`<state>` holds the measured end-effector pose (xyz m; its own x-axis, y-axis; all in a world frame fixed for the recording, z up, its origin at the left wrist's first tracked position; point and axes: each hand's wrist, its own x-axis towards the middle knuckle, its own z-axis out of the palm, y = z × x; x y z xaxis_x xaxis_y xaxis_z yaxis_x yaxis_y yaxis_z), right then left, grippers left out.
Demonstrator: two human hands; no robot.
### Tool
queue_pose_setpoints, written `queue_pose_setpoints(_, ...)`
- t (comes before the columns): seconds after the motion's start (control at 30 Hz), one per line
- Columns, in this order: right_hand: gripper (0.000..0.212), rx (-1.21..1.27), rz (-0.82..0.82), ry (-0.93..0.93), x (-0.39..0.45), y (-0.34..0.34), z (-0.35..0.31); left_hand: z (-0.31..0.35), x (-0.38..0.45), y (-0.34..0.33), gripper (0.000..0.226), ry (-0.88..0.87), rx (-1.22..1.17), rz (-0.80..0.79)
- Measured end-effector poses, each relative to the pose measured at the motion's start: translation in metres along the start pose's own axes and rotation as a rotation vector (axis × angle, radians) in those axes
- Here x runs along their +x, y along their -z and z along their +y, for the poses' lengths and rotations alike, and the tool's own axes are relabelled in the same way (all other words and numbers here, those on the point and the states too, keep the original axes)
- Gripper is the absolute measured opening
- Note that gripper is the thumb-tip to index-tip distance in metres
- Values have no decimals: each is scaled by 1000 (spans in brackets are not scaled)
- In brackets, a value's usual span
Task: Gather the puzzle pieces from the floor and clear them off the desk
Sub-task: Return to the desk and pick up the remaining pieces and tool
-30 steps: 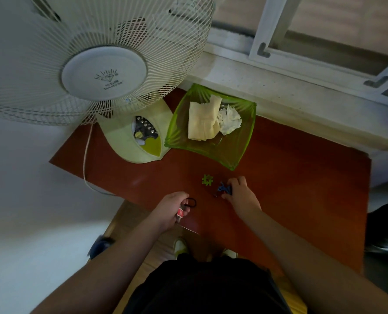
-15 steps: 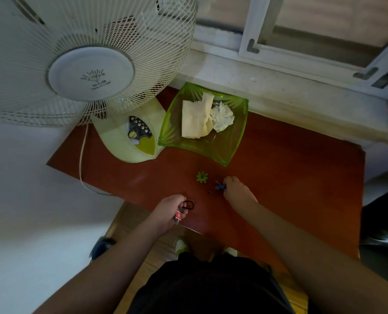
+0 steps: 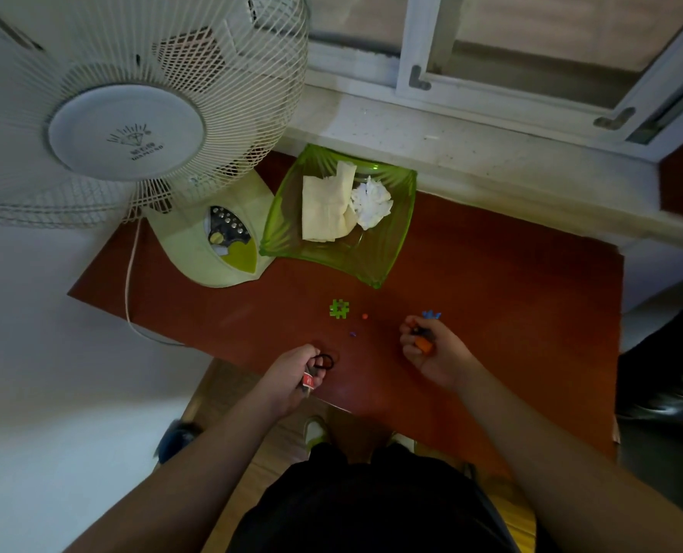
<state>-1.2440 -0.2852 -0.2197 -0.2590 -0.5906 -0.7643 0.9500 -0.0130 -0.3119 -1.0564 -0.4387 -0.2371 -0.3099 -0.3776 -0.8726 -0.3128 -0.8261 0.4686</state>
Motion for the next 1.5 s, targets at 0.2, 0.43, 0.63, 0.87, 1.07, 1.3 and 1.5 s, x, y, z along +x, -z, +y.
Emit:
queue_pose_setpoints(0.2,38,-161,41,35,11,0,-4,-3,-2,-3,33,-10,-32,-19)
queue_pose_setpoints(0.43,27,-1261,203,364,35,-15,10,-6,-1,15,42,-32,50,-24)
queue_pose_setpoints(0.63,26,-1601,236,504,44,-33,23,-7,-7,24,27,-22,19,45)
queue_pose_setpoints(0.87,37,-2071,233,512,59,-45,31,-7,-8,32,28,-44,27,81)
queue_pose_setpoints(1.07,36,-2059,264,471,66,-45,26,-2,-11,28,24,-28,47,84)
queue_pose_setpoints(1.3,18,-421,-11,-25,38,-16,17,6,-11,24,20,-38,19,40)
queue_pose_setpoints(1.5,26,-287,-59,-11,30,-8,28,3,-10,23,24,-35,62,2)
